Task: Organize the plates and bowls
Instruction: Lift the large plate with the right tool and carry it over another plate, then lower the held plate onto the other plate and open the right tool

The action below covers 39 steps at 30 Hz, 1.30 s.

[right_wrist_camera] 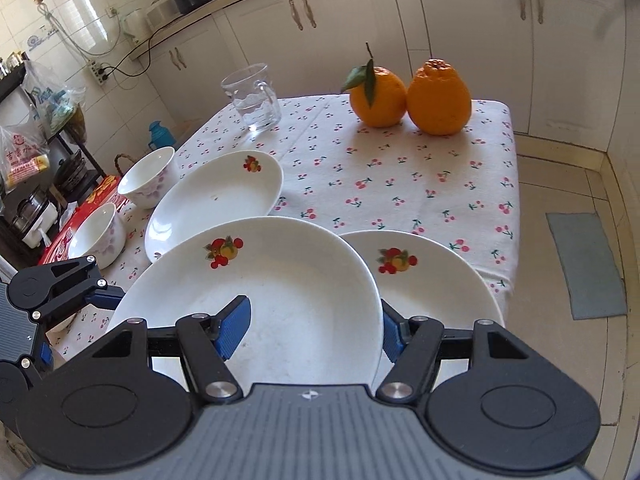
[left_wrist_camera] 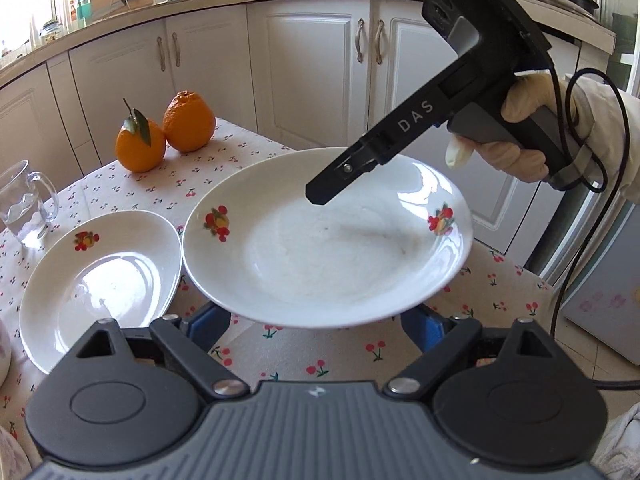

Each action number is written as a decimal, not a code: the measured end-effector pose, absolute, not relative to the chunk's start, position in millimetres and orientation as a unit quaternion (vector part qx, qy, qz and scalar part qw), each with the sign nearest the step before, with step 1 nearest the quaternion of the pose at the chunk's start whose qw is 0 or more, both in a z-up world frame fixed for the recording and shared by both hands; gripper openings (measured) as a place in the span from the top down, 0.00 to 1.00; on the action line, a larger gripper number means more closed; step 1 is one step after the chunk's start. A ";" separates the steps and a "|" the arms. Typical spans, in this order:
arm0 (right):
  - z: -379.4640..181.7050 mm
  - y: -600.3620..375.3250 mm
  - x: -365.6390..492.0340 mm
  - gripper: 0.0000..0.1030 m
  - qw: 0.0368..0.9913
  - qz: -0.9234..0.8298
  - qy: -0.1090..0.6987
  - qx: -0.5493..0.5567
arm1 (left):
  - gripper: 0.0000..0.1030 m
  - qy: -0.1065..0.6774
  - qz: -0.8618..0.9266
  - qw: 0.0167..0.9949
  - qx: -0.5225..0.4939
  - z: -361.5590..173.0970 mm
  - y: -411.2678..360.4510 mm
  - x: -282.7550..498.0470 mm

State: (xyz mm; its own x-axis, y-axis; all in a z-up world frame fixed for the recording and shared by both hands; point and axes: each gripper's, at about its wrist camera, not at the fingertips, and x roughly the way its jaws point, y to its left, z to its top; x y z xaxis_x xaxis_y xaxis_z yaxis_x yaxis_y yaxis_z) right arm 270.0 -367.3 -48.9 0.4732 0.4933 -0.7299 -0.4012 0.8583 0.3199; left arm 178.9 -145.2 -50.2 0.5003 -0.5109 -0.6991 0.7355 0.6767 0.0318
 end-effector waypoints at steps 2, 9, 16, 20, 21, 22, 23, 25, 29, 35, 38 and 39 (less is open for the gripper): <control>-52.4 -374.3 270.2 0.30 0.858 0.255 0.442 0.056 | 0.11 0.338 -0.367 0.850 0.169 -50.8 -150.0 182.2; -63.7 -387.1 272.0 0.31 0.857 0.241 0.450 0.067 | 0.11 0.340 -0.369 0.847 0.175 -52.2 -156.9 186.3; -68.3 -394.2 271.0 0.31 0.857 0.234 0.454 0.069 | 0.11 0.340 -0.375 0.843 0.184 -55.4 -163.9 188.1; -68.8 -398.6 268.8 0.31 0.857 0.228 0.456 0.072 | 0.11 0.340 -0.379 0.840 0.187 -57.5 -167.2 189.9; -68.7 -399.4 268.0 0.31 0.858 0.227 0.456 0.072 | 0.11 0.340 -0.379 0.840 0.188 -57.8 -167.7 190.1; -68.6 -400.2 267.0 0.31 0.858 0.225 0.456 0.072 | 0.11 0.339 -0.379 0.840 0.189 -58.0 -168.2 190.2; -68.7 -401.0 266.5 0.31 0.858 0.224 0.456 0.072 | 0.11 0.339 -0.380 0.840 0.188 -58.2 -168.3 190.7; -68.7 -401.7 264.8 0.31 0.859 0.221 0.457 0.069 | 0.11 0.338 -0.380 0.841 0.186 -58.5 -168.6 191.4; -68.5 -404.7 260.8 0.31 0.859 0.213 0.460 0.066 | 0.11 0.338 -0.381 0.841 0.184 -59.3 -168.7 194.2; -67.1 -410.1 253.0 0.31 0.861 0.203 0.462 0.065 | 0.11 0.337 -0.383 0.840 0.183 -61.6 -171.4 195.7; -66.8 -410.9 249.4 0.31 0.861 0.198 0.464 0.063 | 0.11 0.329 -0.382 0.844 0.184 -61.0 -170.8 195.6; -67.0 -411.8 248.0 0.30 0.861 0.196 0.465 0.063 | 0.11 0.325 -0.382 0.845 0.186 -60.4 -171.1 195.0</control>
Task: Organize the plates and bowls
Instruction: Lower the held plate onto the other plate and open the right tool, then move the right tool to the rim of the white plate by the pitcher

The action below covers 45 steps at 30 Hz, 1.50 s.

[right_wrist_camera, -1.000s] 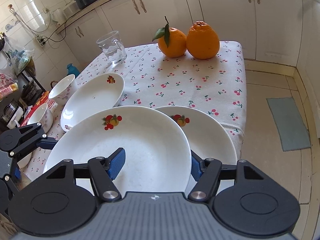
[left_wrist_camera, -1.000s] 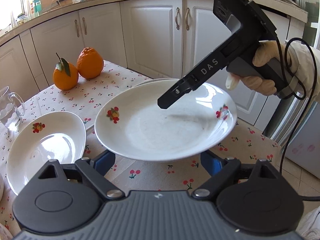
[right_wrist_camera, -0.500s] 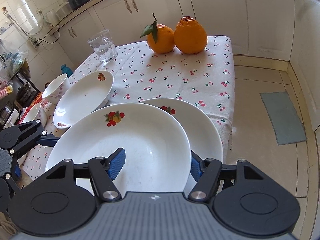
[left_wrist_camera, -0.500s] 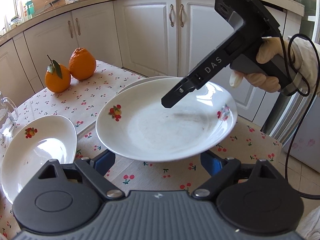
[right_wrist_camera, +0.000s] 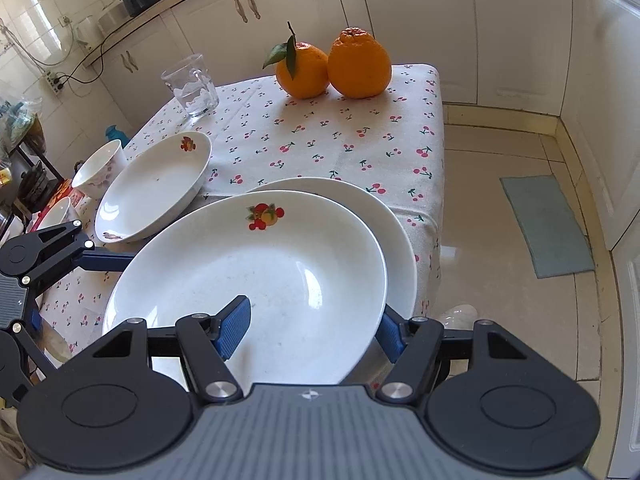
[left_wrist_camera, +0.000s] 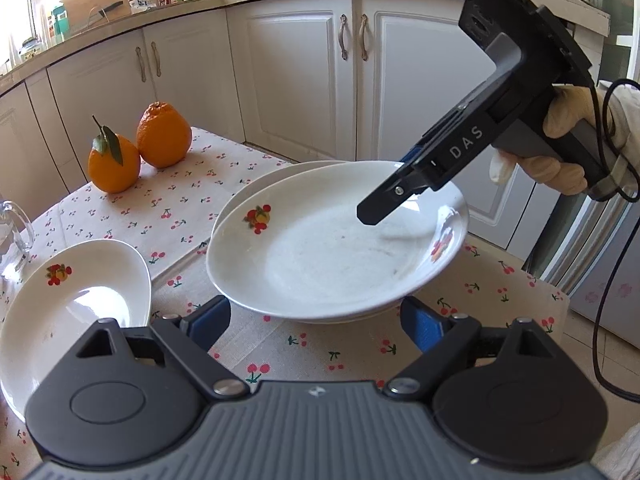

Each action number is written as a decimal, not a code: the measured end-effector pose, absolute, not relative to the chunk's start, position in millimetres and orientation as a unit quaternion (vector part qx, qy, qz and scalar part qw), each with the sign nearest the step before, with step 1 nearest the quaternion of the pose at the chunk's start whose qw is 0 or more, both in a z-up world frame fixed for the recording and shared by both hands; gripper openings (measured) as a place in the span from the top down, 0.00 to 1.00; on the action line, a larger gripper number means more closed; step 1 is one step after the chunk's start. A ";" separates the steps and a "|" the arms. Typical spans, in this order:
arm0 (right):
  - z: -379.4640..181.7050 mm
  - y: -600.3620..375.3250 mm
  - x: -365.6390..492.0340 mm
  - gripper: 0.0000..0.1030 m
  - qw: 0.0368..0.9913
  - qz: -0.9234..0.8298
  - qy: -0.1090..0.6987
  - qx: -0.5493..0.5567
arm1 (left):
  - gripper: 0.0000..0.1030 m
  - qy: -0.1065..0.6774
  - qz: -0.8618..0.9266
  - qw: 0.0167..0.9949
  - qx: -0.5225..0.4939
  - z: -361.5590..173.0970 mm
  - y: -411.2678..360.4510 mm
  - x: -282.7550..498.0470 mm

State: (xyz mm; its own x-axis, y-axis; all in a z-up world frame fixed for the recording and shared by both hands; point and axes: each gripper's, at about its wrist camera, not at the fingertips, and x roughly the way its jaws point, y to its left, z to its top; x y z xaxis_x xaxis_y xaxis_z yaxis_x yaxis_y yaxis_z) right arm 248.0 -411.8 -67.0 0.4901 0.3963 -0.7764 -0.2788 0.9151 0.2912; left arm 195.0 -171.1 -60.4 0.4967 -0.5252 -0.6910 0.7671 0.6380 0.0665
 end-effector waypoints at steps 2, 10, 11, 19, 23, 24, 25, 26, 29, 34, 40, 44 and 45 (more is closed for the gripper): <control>-65.3 -414.4 245.3 0.30 0.862 0.196 0.463 0.068 | 0.11 0.320 -0.386 0.845 0.186 -59.7 -171.9 194.4; -56.7 -413.0 237.0 0.30 0.869 0.180 0.458 0.053 | 0.11 0.312 -0.386 0.848 0.186 -59.6 -176.2 192.1; -56.2 -412.3 236.7 0.30 0.869 0.179 0.459 0.050 | 0.12 0.311 -0.385 0.849 0.186 -59.4 -176.1 191.2; -53.7 -397.5 232.9 0.23 0.870 0.157 0.467 0.011 | 0.12 0.306 -0.386 0.852 0.176 -55.7 -164.9 177.8; -53.9 -393.8 230.1 0.22 0.870 0.151 0.469 0.001 | 0.12 0.304 -0.381 0.856 0.171 -53.8 -155.3 166.7; -53.9 -393.3 229.4 0.22 0.871 0.149 0.469 0.001 | 0.12 0.303 -0.379 0.858 0.171 -53.7 -153.1 164.1; -53.9 -392.7 228.7 0.22 0.871 0.147 0.469 -0.001 | 0.12 0.302 -0.376 0.859 0.170 -53.8 -150.4 161.6; -53.9 -391.4 227.9 0.21 0.871 0.145 0.470 -0.004 | 0.12 0.303 -0.375 0.860 0.169 -53.8 -148.1 159.4; -54.6 -387.7 226.2 0.19 0.871 0.135 0.473 -0.016 | 0.12 0.303 -0.370 0.862 0.164 -53.7 -140.2 154.0; -62.2 -383.3 220.5 0.18 0.865 0.124 0.485 -0.030 | 0.12 0.302 -0.358 0.869 0.157 -52.4 -128.8 148.8; -51.2 -369.2 201.9 0.04 0.873 0.125 0.469 -0.042 | 0.10 0.300 -0.323 0.886 0.141 -48.2 -112.2 143.8; -40.6 -351.0 188.2 0.01 0.876 0.141 0.458 -0.052 | 0.10 0.306 -0.298 0.895 0.130 -48.6 -97.0 139.7; -38.2 -346.2 184.8 0.00 0.878 0.144 0.454 -0.053 | 0.10 0.307 -0.291 0.897 0.128 -48.6 -93.4 138.4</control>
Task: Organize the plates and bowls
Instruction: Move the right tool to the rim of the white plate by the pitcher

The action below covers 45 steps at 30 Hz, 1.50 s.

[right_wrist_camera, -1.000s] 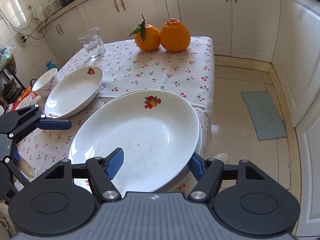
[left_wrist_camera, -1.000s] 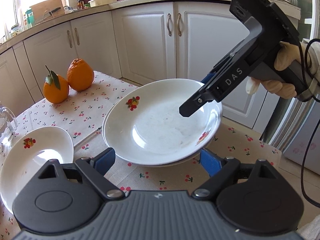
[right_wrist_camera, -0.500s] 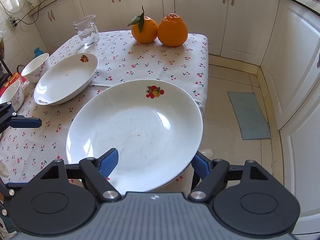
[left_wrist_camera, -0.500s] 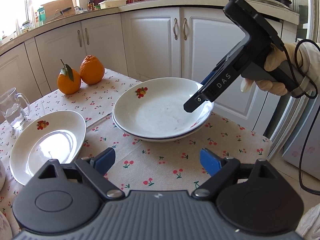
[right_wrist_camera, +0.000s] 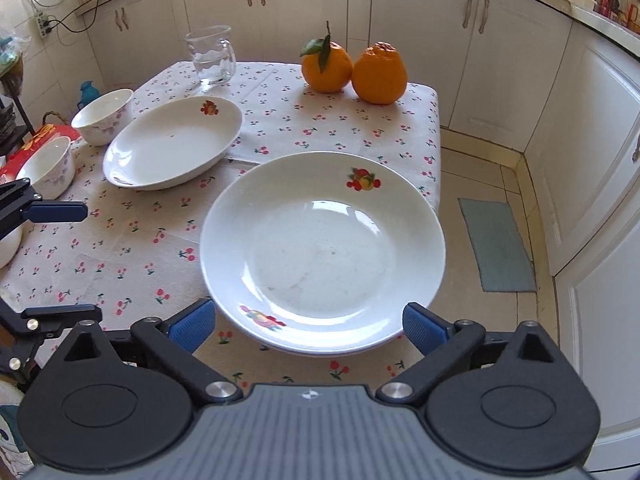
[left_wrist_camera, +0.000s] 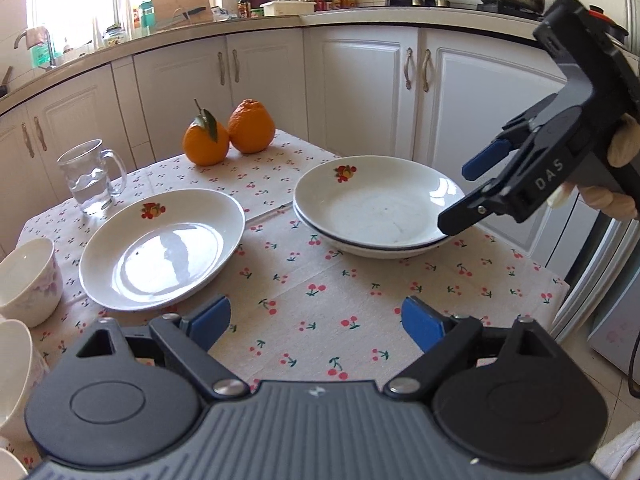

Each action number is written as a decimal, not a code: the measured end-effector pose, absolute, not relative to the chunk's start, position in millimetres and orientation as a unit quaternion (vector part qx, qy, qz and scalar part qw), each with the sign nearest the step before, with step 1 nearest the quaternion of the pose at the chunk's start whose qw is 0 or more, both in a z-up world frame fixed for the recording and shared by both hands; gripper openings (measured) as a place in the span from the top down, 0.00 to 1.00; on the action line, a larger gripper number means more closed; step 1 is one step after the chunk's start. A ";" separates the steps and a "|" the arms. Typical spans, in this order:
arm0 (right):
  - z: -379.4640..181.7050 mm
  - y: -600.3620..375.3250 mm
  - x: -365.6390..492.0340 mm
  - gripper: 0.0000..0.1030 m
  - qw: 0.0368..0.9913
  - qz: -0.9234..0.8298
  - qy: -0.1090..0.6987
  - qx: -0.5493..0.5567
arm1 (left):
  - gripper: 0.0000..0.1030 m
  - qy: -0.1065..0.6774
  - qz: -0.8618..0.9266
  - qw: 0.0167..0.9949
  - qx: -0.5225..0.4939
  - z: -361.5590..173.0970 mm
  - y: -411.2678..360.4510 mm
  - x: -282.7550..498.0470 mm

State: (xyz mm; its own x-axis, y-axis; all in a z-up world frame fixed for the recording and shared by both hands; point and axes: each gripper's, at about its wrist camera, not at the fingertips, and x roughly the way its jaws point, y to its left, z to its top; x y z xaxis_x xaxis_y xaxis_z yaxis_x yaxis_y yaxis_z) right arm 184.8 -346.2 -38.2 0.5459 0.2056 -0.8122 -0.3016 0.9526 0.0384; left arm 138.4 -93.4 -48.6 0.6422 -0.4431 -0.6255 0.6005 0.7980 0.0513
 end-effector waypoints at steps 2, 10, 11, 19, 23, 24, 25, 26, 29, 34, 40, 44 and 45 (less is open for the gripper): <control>-32.8 -334.1 177.7 0.00 0.878 0.157 0.448 -0.055 | 0.10 0.310 -0.274 0.902 0.126 -48.7 -86.0 135.0; -17.8 -282.7 145.3 0.00 0.883 0.195 0.419 -0.087 | 0.10 0.311 -0.219 0.918 0.115 -47.6 -54.3 119.8; -15.8 -276.8 142.4 0.00 0.883 0.200 0.414 -0.092 | 0.10 0.311 -0.214 0.919 0.115 -47.9 -51.3 118.7; -6.6 -241.6 137.4 0.00 0.884 0.226 0.391 -0.118 | 0.09 0.319 -0.170 0.925 0.115 -56.4 -40.2 121.9; -11.2 -234.0 148.9 0.00 0.882 0.235 0.391 -0.115 | 0.09 0.327 -0.154 0.925 0.115 -66.5 -44.1 133.4; -12.9 -232.7 153.6 0.00 0.881 0.236 0.393 -0.115 | 0.09 0.328 -0.149 0.926 0.113 -69.1 -45.5 136.9; -14.4 -231.7 159.1 0.00 0.880 0.239 0.394 -0.113 | 0.09 0.329 -0.145 0.926 0.110 -71.3 -46.3 140.8; -15.8 -231.1 164.4 0.00 0.879 0.241 0.396 -0.111 | 0.09 0.334 -0.140 0.926 0.105 -74.1 -46.8 146.2; -18.8 -229.4 182.3 0.00 0.876 0.250 0.399 -0.103 | 0.09 0.343 -0.130 0.925 0.093 -80.2 -48.5 161.4; -27.4 -229.0 224.4 0.00 0.869 0.260 0.409 -0.096 | 0.09 0.354 -0.116 0.924 0.086 -88.4 -51.5 186.5; -39.1 -226.4 277.6 0.00 0.858 0.275 0.423 -0.099 | 0.08 0.371 -0.116 0.919 0.058 -95.5 -48.9 210.4; -45.8 -223.2 315.1 0.00 0.847 0.288 0.434 -0.104 | 0.00 0.372 -0.117 0.919 0.054 -98.8 -51.4 221.1; -47.8 -222.1 324.3 0.00 0.844 0.292 0.438 -0.105 | 0.00 0.371 -0.119 0.919 0.055 -98.9 -51.9 222.7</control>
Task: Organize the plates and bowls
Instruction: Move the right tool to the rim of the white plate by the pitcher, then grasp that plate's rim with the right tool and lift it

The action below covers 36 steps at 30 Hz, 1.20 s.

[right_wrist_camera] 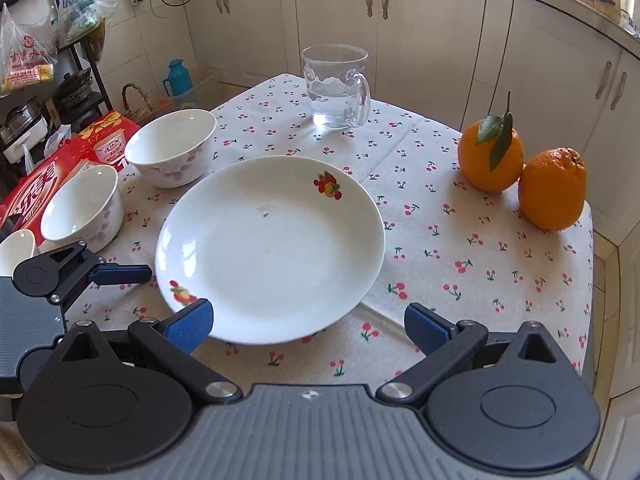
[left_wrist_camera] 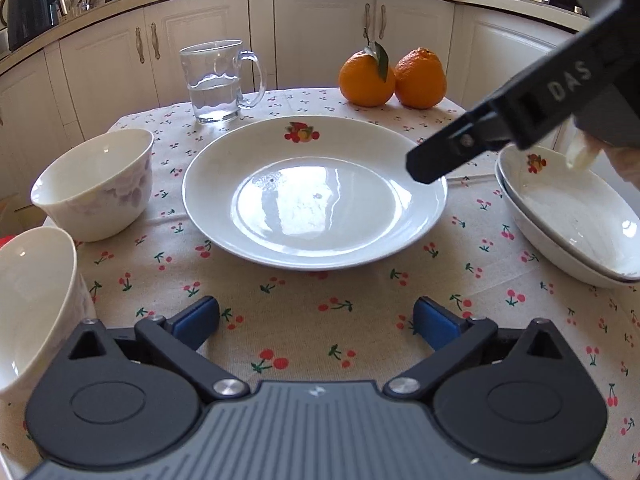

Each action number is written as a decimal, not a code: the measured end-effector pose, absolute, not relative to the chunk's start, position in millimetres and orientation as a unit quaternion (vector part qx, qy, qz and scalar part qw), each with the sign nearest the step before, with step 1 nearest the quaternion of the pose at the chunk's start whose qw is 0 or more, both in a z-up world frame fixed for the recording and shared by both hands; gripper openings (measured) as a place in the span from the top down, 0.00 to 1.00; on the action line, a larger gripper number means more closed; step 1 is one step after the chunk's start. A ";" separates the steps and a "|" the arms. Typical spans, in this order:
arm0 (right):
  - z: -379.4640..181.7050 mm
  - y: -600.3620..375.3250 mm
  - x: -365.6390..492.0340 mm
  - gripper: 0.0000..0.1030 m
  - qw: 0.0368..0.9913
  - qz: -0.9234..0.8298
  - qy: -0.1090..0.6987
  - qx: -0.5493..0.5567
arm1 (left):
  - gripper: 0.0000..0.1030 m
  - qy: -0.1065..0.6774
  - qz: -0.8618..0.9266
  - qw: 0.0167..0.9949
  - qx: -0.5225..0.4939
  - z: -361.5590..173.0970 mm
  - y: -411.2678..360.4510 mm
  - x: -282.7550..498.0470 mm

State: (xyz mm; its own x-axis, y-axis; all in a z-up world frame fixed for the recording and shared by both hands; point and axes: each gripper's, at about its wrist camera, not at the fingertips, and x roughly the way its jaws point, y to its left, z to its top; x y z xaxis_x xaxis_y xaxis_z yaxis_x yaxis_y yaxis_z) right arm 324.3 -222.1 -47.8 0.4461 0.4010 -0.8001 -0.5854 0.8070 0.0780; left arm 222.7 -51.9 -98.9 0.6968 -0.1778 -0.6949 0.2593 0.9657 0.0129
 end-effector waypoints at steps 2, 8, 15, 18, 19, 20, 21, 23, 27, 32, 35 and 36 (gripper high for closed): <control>-53.1 -219.2 343.5 0.00 0.835 0.302 0.447 -0.106 | 0.00 0.368 -0.121 0.920 0.056 -99.2 -52.2 226.4; -71.5 -206.8 393.6 0.01 0.809 0.332 0.473 -0.104 | 0.00 0.361 -0.117 0.924 0.053 -100.6 -51.7 236.3; -86.8 -191.1 427.7 0.11 0.785 0.372 0.483 -0.109 | 0.01 0.352 -0.121 0.927 0.057 -102.4 -53.2 245.3; -91.7 -186.6 436.0 0.17 0.779 0.381 0.485 -0.111 | 0.03 0.349 -0.127 0.927 0.059 -102.2 -54.4 246.3; -91.6 -185.3 437.9 0.17 0.779 0.387 0.481 -0.112 | 0.04 0.347 -0.128 0.927 0.060 -101.7 -55.2 245.7; -91.3 -184.0 439.2 0.18 0.777 0.392 0.479 -0.112 | 0.06 0.345 -0.127 0.928 0.062 -101.4 -55.5 245.4; -91.1 -183.1 440.8 0.19 0.776 0.397 0.478 -0.112 | 0.07 0.344 -0.128 0.928 0.064 -101.2 -56.1 246.1; -90.6 -180.6 443.7 0.21 0.773 0.405 0.475 -0.112 | 0.10 0.341 -0.127 0.929 0.064 -100.3 -55.6 246.2; -90.2 -176.1 447.3 0.23 0.771 0.414 0.470 -0.116 | 0.11 0.341 -0.127 0.929 0.065 -100.0 -54.9 247.3; -90.3 -178.8 449.0 0.29 0.772 0.416 0.467 -0.114 | 0.12 0.344 -0.130 0.928 0.061 -99.4 -53.8 246.9; -90.6 -180.9 450.1 0.30 0.771 0.417 0.469 -0.109 | 0.13 0.345 -0.129 0.928 0.062 -99.5 -53.9 247.7; -90.6 -181.2 449.7 0.30 0.771 0.417 0.469 -0.109 | 0.13 0.345 -0.130 0.927 0.063 -99.4 -53.9 247.6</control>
